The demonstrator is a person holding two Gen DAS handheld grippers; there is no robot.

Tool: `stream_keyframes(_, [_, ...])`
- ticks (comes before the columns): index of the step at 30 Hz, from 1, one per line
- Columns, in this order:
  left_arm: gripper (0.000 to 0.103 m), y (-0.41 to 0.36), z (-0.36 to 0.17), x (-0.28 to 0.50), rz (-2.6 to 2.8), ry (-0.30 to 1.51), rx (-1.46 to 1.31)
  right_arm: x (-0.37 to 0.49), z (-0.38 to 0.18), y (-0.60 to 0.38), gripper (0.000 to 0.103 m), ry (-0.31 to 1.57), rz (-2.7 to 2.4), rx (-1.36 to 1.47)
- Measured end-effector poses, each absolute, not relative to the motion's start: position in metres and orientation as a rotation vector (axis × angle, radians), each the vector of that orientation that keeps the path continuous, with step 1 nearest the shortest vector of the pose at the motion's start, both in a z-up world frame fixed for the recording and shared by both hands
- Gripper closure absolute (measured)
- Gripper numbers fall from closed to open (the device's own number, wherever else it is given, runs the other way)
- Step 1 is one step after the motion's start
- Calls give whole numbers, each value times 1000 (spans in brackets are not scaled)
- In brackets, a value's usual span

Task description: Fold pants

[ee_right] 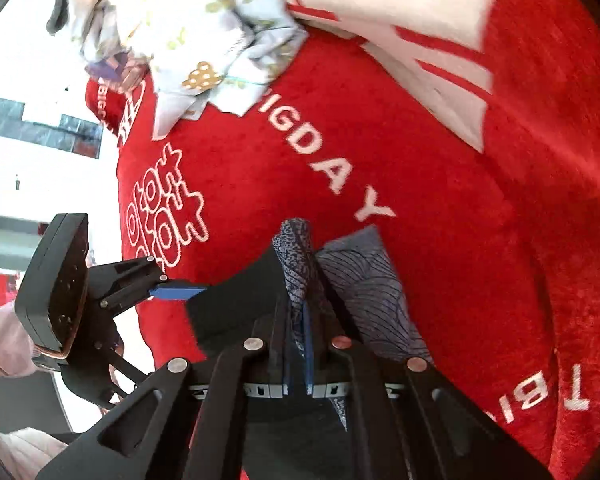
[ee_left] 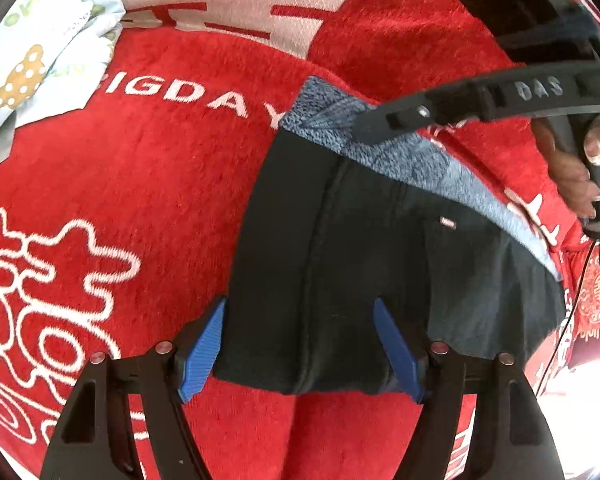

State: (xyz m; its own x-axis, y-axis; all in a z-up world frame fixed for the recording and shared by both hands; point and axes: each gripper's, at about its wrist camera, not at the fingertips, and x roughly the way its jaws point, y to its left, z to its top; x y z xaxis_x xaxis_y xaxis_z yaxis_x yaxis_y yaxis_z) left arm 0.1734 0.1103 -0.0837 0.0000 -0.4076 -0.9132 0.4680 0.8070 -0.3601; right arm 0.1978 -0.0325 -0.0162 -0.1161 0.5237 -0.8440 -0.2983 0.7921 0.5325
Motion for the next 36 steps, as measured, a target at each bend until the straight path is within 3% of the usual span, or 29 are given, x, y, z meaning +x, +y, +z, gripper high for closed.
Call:
stream_keyframes(6, [28,105,-91,178,-620,1412,63,210,-75,-40,97,1618,510,175])
stream_keyframes(9, [28,97,-90,180,-593,1413,67,207,-81,-47,85,1596,452,241])
stream_keyframes(10, [28,95,-87,181,-589,1413,65,205,-76,-53,73,1585,418,258])
stream_keyframes(11, [28,91,-84,183,-589,1412,67,202,-71,-59,69,1578,392,265])
stream_keyframes(18, [28,56,-46,177,-585,1366,115,134,-11,-148,69,1466,266,600])
stream_keyframes(24, [28,30,-18,159,-504,1294,181,-2,25,-230,68,1376,106,949])
stream_keyframes(30, [28,17,-8,147,-498,1325,127,-148,9,-267,68,1320,-80,1283])
stream_keyframes(36, [28,-55,-52,95,-674,1426,288,-212,-24,-272,65,1225,-149,1486])
